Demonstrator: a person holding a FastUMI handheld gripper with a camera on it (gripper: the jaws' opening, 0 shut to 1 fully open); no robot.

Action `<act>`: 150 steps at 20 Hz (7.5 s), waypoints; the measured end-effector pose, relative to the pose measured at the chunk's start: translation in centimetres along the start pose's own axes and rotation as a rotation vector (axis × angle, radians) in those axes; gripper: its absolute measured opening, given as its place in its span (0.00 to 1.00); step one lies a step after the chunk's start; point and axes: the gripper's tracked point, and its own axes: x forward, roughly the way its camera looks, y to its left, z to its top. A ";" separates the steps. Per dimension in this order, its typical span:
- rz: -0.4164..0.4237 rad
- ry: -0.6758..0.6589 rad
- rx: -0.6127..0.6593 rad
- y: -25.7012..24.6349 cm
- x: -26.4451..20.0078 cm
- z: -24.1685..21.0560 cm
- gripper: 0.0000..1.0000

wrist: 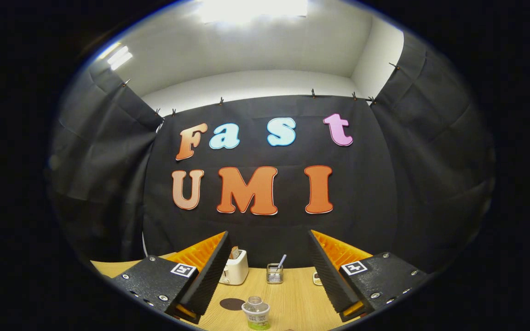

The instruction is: Take the bottle from table, then pour the juice into the cup, finally place the bottle on the coaster

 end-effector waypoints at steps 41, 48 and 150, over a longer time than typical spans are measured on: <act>-0.002 0.515 0.053 2.3 0.5 -33.5 0.76; -0.034 0.518 0.036 2.3 0.9 -33.5 0.63; 0.058 -0.146 -1.825 13.4 6.2 -24.6 0.56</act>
